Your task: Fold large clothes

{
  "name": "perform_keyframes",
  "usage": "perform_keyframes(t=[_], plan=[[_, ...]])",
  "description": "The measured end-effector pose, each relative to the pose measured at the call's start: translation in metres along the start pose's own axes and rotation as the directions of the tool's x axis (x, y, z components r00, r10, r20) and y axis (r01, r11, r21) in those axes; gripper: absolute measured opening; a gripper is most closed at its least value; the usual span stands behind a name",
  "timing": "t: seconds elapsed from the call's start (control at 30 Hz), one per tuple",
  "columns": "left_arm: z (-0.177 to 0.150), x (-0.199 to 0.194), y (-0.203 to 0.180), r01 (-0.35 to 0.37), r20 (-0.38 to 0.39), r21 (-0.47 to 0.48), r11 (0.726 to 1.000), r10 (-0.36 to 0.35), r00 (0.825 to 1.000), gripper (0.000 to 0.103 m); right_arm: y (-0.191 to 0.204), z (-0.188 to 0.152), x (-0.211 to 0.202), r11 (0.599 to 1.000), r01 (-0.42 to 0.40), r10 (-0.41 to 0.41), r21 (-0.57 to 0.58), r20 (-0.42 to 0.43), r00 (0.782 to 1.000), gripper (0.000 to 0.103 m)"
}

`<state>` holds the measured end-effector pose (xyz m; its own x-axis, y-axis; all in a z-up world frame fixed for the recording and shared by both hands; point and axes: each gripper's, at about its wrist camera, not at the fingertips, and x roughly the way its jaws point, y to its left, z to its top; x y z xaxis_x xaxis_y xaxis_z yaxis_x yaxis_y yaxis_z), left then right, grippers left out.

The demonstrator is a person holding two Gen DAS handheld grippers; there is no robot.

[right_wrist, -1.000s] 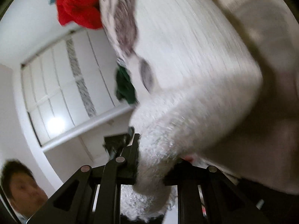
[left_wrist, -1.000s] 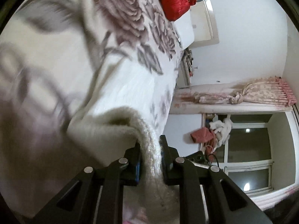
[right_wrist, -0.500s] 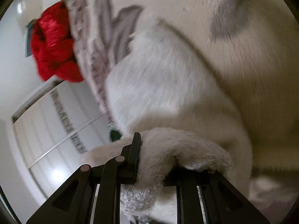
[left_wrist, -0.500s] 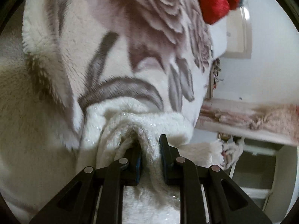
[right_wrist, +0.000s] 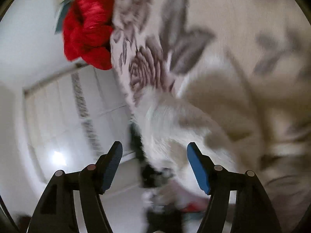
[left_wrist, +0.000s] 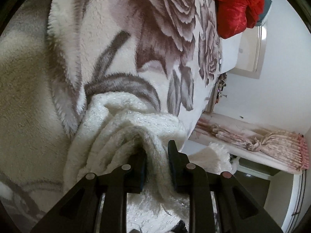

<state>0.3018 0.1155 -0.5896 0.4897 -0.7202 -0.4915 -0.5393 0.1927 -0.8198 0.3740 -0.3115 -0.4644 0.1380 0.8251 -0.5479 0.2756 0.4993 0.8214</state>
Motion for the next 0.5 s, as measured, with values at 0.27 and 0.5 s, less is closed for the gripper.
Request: perform_keyframes(t=[0.27, 0.5], plan=[[-0.022, -0.034, -0.037, -0.109, 0.084, 0.123, 0.986, 0.100, 0.992, 0.077, 0.029, -0.034, 0.116, 0.785, 0.379, -0.488, -0.491, -0.112, 0.865, 0.060], [-0.056, -0.095, -0.069, -0.328, 0.343, 0.264, 0.907, 0.230, 0.911, 0.093, 0.019, 0.000, 0.144, 0.799, 0.447, -0.515, -0.403, -0.075, 0.854, 0.060]])
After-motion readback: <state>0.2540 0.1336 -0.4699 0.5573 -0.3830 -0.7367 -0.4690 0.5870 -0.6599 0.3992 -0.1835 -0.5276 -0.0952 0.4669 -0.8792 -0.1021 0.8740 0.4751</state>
